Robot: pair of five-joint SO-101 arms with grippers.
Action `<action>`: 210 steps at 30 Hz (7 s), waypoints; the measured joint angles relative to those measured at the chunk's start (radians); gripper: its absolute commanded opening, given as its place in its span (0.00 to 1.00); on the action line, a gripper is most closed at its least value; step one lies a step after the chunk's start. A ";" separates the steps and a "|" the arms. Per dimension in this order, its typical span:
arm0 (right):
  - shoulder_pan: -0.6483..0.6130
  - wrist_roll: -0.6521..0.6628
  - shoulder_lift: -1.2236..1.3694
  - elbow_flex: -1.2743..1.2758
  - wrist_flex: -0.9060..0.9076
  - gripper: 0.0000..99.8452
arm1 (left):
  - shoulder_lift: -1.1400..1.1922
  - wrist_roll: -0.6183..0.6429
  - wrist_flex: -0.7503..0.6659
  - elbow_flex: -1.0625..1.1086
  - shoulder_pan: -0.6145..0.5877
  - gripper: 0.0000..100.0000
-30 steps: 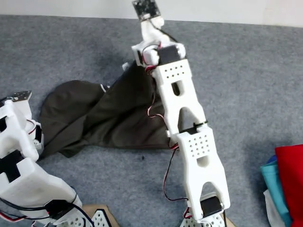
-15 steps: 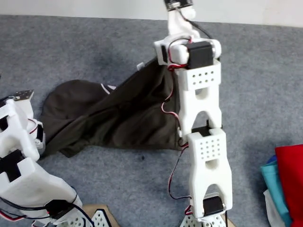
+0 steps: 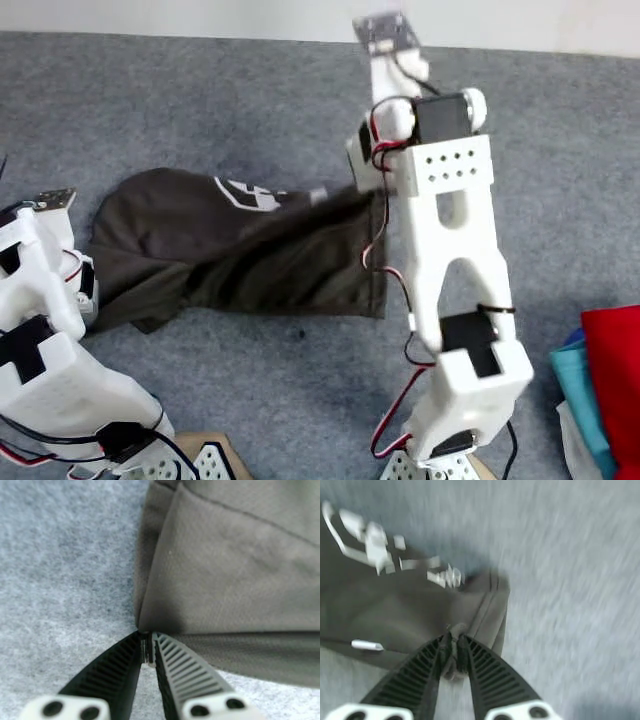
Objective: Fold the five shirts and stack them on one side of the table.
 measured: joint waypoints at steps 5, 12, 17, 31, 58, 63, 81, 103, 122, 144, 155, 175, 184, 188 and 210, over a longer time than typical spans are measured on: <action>0.006 0.000 -0.103 0.325 -0.107 0.01 | 0.000 0.000 0.000 0.000 0.000 0.01; 0.006 0.000 -0.285 0.687 -0.296 0.01 | 0.000 0.000 0.000 0.000 0.000 0.03; 0.006 0.040 -0.414 0.847 -0.336 0.20 | 0.002 0.009 0.011 -0.026 0.000 0.17; 0.025 0.078 -0.588 0.956 -0.440 0.21 | 0.003 0.006 0.204 -0.206 -0.091 0.21; 0.066 -0.124 -0.222 0.895 -0.861 0.20 | 0.212 0.330 0.250 -0.703 0.183 0.21; 0.066 -0.141 -0.069 0.767 -0.864 0.20 | 0.443 0.408 0.269 -0.942 0.241 0.21; 0.066 -0.141 0.354 0.454 -0.773 0.14 | 0.948 0.474 0.479 -1.600 0.252 0.21; 0.267 -0.141 0.356 0.393 -0.819 0.01 | 0.957 0.476 0.482 -1.599 0.181 0.21; 0.264 -0.028 0.348 0.261 -0.680 0.26 | 0.839 0.439 0.491 -1.490 0.144 0.33; 0.121 -0.025 -0.192 0.669 -0.588 0.26 | -0.002 0.152 0.304 -0.331 0.061 0.33; 0.112 -0.057 -0.315 1.163 -0.951 0.26 | -0.037 0.141 -0.032 -0.023 0.018 0.21; 0.101 -0.060 -0.324 1.269 -1.065 0.26 | -0.025 0.100 -0.011 -0.031 0.068 0.01; 0.084 -0.060 -0.328 1.335 -1.143 0.26 | -0.023 0.098 0.423 -0.307 0.117 0.01; 0.054 -0.060 -0.333 1.341 -1.152 0.26 | -0.023 0.098 0.480 -0.368 0.117 0.01; 0.015 -0.060 -0.334 1.395 -1.223 0.26 | 0.328 0.404 0.499 -0.825 0.299 0.01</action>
